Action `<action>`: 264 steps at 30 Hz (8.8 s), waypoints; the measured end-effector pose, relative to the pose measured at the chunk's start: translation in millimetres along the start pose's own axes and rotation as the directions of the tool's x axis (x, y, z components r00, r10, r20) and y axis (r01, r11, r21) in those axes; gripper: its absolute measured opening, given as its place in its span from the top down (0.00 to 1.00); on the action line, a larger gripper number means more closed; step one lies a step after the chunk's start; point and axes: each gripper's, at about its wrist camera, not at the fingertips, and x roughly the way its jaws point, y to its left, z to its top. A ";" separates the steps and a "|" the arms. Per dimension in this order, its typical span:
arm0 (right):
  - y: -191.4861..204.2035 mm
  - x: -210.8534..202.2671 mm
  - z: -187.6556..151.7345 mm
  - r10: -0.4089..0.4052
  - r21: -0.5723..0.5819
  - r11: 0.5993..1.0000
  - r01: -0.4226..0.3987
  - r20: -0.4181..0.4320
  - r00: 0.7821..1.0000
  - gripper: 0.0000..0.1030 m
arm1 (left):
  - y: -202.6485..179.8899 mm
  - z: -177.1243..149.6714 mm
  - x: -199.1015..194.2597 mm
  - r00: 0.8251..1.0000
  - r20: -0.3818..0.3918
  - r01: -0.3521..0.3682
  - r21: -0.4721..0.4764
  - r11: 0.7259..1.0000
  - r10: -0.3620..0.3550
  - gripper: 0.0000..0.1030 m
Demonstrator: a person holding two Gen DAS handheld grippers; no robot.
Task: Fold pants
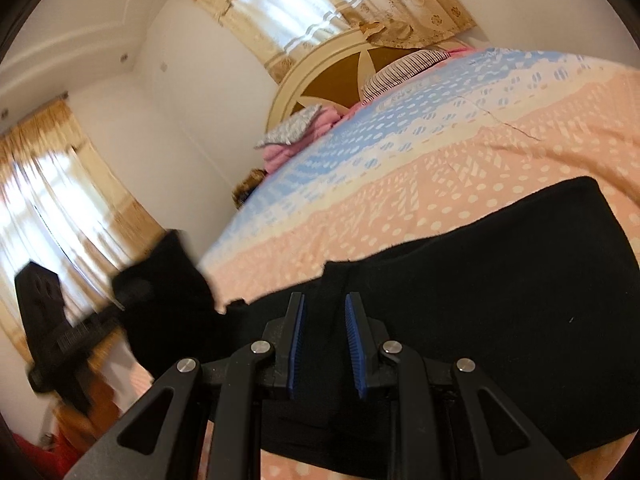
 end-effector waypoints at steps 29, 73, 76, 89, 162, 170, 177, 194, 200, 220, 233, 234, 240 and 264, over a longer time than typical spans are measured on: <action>65.8 113.4 5.0 0.177 0.027 0.983 -0.182 -0.395 0.902 0.69 | -34.2 -68.4 14.2 0.999 -0.025 -0.027 0.082 0.996 0.029 0.77; -114.8 -99.1 62.0 -0.105 0.136 0.984 0.111 -0.047 0.993 0.98 | -182.8 -37.4 24.3 0.933 -0.171 0.357 0.324 0.876 -0.317 0.24; -95.8 -121.5 58.1 -0.007 0.130 0.991 0.004 0.023 1.000 0.97 | -149.6 -30.6 7.9 0.949 -0.106 0.315 0.321 0.893 -0.296 0.18; -61.1 -72.3 11.7 -0.122 0.097 0.986 0.132 -0.108 0.987 0.39 | 5.3 -17.2 2.4 1.000 -0.002 -0.005 -0.012 1.000 0.005 0.13; -53.1 -74.3 -2.7 -0.410 -0.029 0.912 0.409 -0.086 0.908 0.97 | -28.4 -27.3 64.7 0.959 -0.235 -0.143 0.085 0.986 0.160 0.06; -63.9 -88.1 -7.4 -0.339 0.115 0.933 0.342 -0.038 0.940 0.96 | -23.5 -28.2 54.1 0.956 -0.237 -0.162 0.075 0.984 0.175 0.06; -56.5 -105.5 -4.3 -0.247 0.187 0.953 0.239 0.020 0.969 0.69 | -12.8 -25.7 44.5 0.958 -0.224 -0.170 0.059 0.984 0.179 0.03; -79.1 -111.8 11.8 -0.401 0.203 0.900 0.385 0.043 0.915 0.31 | -12.5 -25.7 48.6 0.953 -0.248 -0.164 0.055 0.985 0.172 0.02; -85.2 -109.9 4.6 -0.403 0.201 0.899 0.389 0.035 0.914 0.31 | -12.9 -32.5 60.3 0.944 -0.303 -0.135 0.015 0.991 0.133 0.02; -63.3 -61.9 -0.6 -0.461 0.027 0.886 0.462 -0.045 0.886 0.31 | -3.4 -41.2 64.5 0.941 -0.328 0.020 -0.178 0.984 -0.079 0.00; -36.6 -44.6 -8.5 -0.533 -0.189 0.833 0.520 -0.022 0.846 0.60 | 39.6 -54.1 39.0 0.963 -0.257 -0.016 -0.356 0.935 -0.081 0.00; -33.7 -43.7 -9.2 -0.542 -0.205 0.824 0.528 -0.014 0.840 0.62 | 33.1 -53.5 41.0 0.960 -0.266 -0.001 -0.336 0.942 -0.094 0.00; -37.7 -46.0 -6.8 -0.518 -0.182 0.843 0.506 -0.018 0.855 0.64 | 8.4 -57.7 39.8 0.953 -0.267 0.059 -0.295 0.954 -0.141 0.06; -35.6 -49.1 -10.1 -0.515 -0.158 0.847 0.507 -0.007 0.857 0.64 | 14.1 -50.7 49.3 0.945 -0.275 0.049 -0.422 0.905 -0.180 0.44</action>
